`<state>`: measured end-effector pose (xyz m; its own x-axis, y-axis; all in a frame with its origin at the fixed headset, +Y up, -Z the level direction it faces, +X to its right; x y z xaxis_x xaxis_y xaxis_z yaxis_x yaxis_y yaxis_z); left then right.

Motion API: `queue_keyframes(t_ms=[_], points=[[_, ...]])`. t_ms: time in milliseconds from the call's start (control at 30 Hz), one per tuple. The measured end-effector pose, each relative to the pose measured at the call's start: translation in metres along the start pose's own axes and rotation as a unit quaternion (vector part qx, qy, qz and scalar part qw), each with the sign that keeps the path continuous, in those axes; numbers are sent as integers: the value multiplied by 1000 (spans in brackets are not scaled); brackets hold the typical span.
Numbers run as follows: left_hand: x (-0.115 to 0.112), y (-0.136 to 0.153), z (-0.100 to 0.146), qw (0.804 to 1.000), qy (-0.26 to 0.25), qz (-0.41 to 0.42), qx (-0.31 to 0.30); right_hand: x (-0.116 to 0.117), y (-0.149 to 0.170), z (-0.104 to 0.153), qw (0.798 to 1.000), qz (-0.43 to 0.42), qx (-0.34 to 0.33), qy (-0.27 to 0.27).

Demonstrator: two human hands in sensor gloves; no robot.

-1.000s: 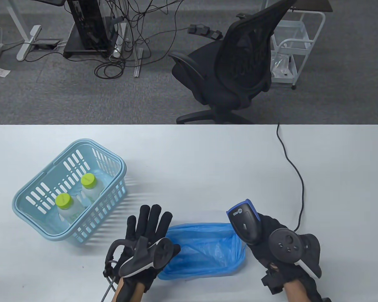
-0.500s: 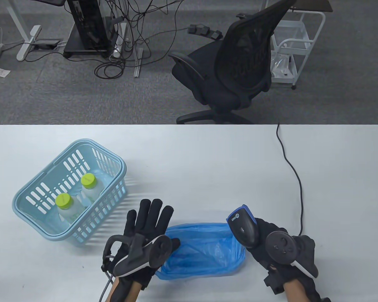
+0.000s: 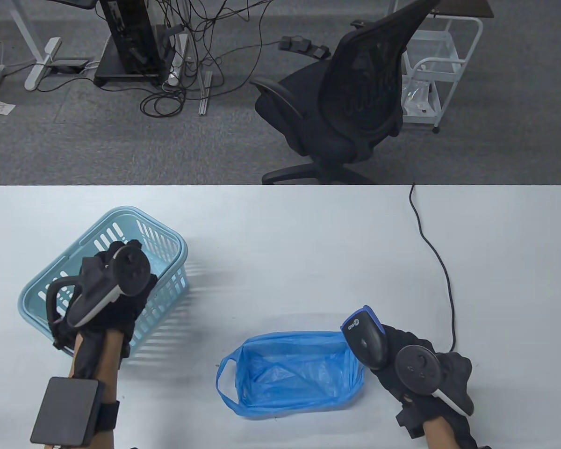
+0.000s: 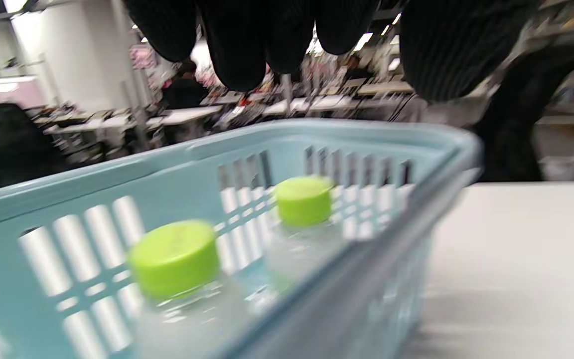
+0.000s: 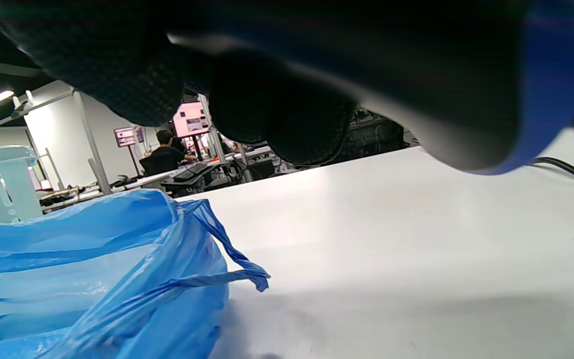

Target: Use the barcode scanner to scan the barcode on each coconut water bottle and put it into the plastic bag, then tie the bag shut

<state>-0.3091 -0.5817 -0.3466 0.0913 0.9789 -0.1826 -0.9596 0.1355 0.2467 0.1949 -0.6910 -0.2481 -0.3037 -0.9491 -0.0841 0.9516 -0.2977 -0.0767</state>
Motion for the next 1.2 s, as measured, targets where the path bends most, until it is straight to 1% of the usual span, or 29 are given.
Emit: queue_keyframes(t_ms=[67, 200, 300, 333, 467, 533, 700, 900, 967, 1067, 1200], points=[[-14, 15, -18, 997, 67, -25, 33, 1, 4, -1, 1000, 2, 7, -3], [-40, 32, -39, 984, 156, -43, 69, 4, 10, -3, 1000, 5, 18, -11], [-56, 37, -46, 975, 201, -54, 78, 5, 13, -3, 1000, 6, 23, -16], [-59, 37, -48, 974, 205, -54, 79, 6, 13, -4, 1000, 7, 23, -17], [-69, 40, -54, 970, 217, -62, 90, 7, 13, -4, 999, 12, 23, -22], [-72, 40, -57, 971, 212, -65, 94, 8, 13, -4, 999, 13, 22, -25], [-75, 35, -59, 971, 204, -85, 92, 10, 11, -4, 999, 16, 20, -34], [-72, 30, -54, 972, 195, -107, 76, 12, 9, -5, 999, 19, 16, -41], [-68, 29, -50, 973, 185, -115, 77, 12, 8, -5, 999, 21, 13, -43], [-52, 28, -41, 976, 156, -131, 79, 9, 7, -6, 999, 19, 10, -35], [-20, 28, -22, 979, 123, -137, 81, 7, 5, -6, 999, 17, 7, -31]])
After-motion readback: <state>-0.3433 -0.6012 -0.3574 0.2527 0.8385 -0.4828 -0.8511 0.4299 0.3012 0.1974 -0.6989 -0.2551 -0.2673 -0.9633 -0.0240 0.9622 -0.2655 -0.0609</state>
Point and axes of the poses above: the tracker on the back of each hand, its own y axis roughly to the little-finger side, its own z axis roughly from the fingertips to the wrist, x = y × z, the point moved 4 cm from there along -z, roughly from the wrist to the fingertips, and after that the axes turned 5 degrees about x, right-handed, at the moved point
